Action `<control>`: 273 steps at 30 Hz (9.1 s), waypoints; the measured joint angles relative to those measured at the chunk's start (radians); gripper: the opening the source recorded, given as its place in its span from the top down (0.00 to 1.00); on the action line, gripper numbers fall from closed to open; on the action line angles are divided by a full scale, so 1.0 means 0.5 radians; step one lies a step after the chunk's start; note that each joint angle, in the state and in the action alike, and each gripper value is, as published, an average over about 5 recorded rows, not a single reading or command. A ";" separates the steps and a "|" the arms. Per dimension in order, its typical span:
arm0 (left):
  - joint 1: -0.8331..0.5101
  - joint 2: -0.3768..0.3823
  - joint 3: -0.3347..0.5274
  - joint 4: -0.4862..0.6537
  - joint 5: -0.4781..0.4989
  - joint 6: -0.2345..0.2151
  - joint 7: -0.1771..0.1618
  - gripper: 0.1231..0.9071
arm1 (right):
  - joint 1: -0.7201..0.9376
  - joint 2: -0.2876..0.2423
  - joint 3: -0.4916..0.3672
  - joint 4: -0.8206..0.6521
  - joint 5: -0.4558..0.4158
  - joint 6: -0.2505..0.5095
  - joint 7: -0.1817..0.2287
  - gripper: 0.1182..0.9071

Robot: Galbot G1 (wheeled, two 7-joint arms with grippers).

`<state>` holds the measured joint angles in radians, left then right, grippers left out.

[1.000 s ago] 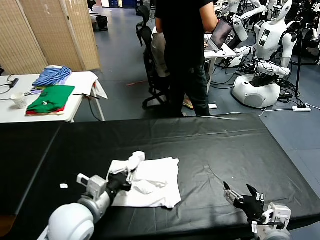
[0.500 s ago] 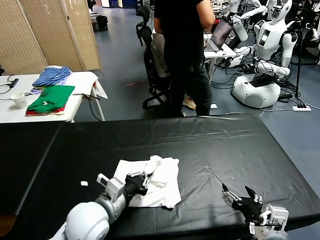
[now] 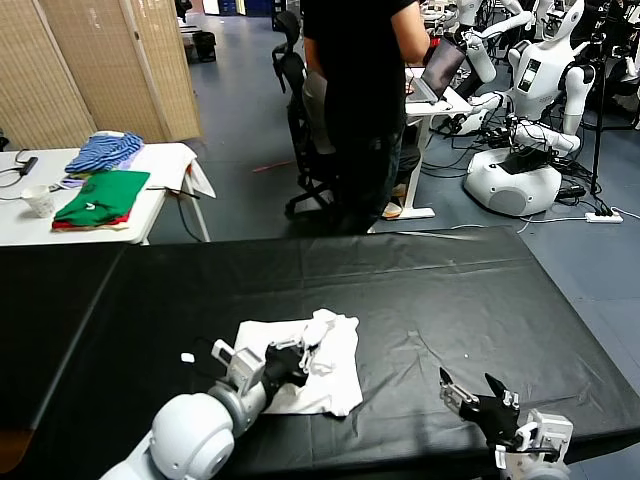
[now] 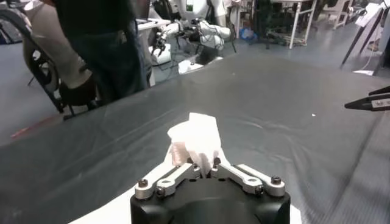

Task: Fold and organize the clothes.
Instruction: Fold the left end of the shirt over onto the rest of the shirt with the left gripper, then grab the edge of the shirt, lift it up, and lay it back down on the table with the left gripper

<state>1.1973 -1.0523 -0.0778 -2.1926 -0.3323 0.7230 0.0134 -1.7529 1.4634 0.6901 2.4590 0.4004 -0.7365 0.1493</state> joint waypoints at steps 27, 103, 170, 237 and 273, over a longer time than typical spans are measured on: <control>-0.082 -0.090 0.175 0.119 0.064 -0.105 -0.015 0.92 | 0.005 0.021 -0.021 -0.018 -0.034 0.000 -0.011 0.00; 0.587 -0.107 -0.108 -0.154 0.008 -0.236 -0.097 0.49 | 0.071 -0.259 -0.287 0.021 -0.385 0.368 -0.423 0.00; 0.712 -0.203 -0.482 -0.242 0.370 -0.318 -0.180 0.00 | 0.618 -0.175 -0.577 -0.500 0.362 0.120 -0.067 0.01; 0.650 -0.227 -0.543 -0.145 0.118 -0.431 -0.217 0.00 | 0.392 -0.174 -0.394 -0.302 -0.120 0.377 -0.224 0.00; 0.581 -0.371 -0.563 0.307 -0.357 -0.508 -0.149 0.30 | 0.188 -0.147 -0.182 0.062 -0.056 0.363 -0.246 0.00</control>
<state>1.4877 -1.2376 -0.3591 -2.0392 -0.5109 0.4689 -0.0610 -1.6586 1.3899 0.5991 2.4902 0.3726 -0.5548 0.0263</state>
